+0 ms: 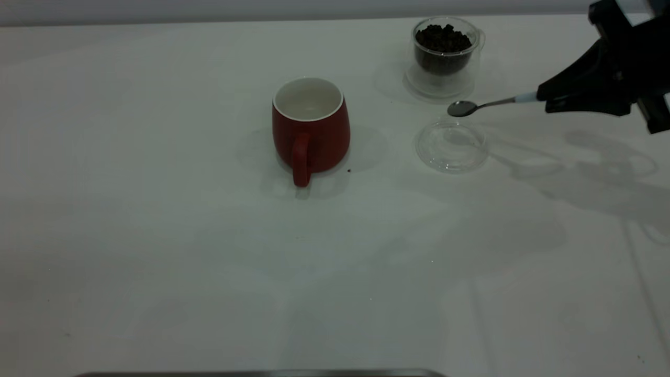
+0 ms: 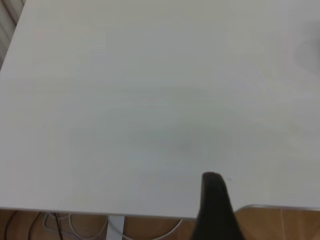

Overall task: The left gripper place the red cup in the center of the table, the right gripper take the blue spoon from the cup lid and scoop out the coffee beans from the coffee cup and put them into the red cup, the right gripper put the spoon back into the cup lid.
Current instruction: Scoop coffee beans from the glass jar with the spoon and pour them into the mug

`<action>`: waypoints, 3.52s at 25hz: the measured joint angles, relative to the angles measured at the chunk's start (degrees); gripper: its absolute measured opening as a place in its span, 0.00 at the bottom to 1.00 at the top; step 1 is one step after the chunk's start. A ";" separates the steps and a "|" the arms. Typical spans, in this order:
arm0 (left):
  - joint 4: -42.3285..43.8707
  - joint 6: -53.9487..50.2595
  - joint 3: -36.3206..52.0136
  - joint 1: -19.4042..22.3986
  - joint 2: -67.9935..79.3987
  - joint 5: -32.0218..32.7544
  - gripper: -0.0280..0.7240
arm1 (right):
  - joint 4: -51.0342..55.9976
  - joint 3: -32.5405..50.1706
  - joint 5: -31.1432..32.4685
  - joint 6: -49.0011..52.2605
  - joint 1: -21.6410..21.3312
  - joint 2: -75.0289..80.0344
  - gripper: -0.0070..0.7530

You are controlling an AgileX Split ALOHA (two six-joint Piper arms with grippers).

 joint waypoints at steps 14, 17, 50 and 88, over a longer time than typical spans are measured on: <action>0.00 0.00 0.00 0.00 0.00 0.00 0.82 | 6.52 -4.97 -0.07 -8.07 0.64 -4.89 0.16; 0.00 0.00 0.00 0.00 0.00 0.00 0.82 | 6.46 -8.59 -0.72 -8.89 1.22 -3.92 0.16; 0.00 0.18 0.00 0.00 0.00 0.00 0.82 | -7.73 -22.14 -20.22 -11.24 9.76 4.78 0.16; 0.00 0.00 0.00 0.00 0.00 0.00 0.82 | -8.59 -22.19 -10.84 3.75 7.35 5.37 0.16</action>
